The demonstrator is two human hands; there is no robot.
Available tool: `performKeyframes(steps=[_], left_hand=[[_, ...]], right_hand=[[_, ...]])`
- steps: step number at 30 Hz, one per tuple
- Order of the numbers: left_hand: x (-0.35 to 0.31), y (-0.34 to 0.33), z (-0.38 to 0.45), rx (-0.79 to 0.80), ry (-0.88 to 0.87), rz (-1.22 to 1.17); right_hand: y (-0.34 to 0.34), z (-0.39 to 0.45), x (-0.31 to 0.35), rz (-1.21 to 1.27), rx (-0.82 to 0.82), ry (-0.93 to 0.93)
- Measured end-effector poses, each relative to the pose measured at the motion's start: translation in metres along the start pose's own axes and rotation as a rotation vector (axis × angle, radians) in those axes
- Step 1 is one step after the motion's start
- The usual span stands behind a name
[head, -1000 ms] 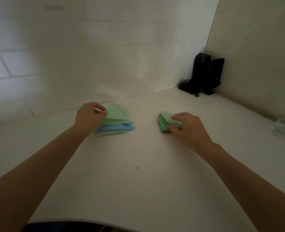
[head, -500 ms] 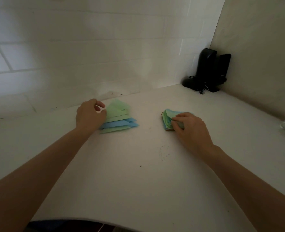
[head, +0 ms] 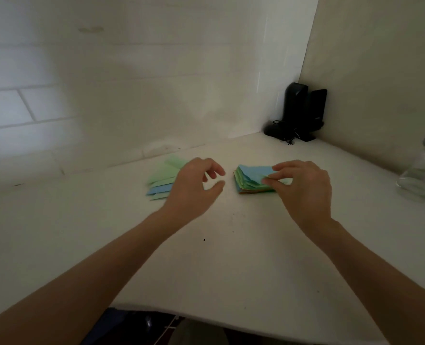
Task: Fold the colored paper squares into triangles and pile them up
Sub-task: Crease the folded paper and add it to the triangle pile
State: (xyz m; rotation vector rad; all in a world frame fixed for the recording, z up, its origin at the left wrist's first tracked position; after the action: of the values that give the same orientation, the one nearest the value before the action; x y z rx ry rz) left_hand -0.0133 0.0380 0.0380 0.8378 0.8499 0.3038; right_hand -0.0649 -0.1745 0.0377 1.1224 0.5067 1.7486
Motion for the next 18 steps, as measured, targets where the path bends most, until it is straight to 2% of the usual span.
performKeyframes(steps=[4,7,10,18], left_hand=[[-0.027,-0.033,-0.016,0.141,-0.201,0.009],[-0.036,-0.06,-0.028,0.243,-0.278,0.02],[-0.035,-0.076,-0.038,0.311,-0.241,0.004],[-0.036,-0.08,-0.042,0.297,-0.194,0.005]], right_hand=[[0.012,-0.041,0.015,-0.129,0.072,0.13],[0.002,-0.067,0.01,-0.178,0.141,0.162],[-0.006,-0.084,0.0,-0.131,0.182,0.151],[-0.01,-0.086,-0.014,0.127,0.367,0.071]])
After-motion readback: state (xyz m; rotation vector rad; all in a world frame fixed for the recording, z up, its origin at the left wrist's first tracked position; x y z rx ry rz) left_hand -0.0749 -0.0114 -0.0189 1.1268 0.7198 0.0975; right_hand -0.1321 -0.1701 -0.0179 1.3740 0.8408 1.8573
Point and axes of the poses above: each hand's wrist, its own z-axis towards the middle knuckle, its own y-axis out of the back of the hand, x = y × z, the point moved 4 cm from there along z, towards the middle knuckle, and after that the axes turned 15 degrees about x, right-handed, at the moved point
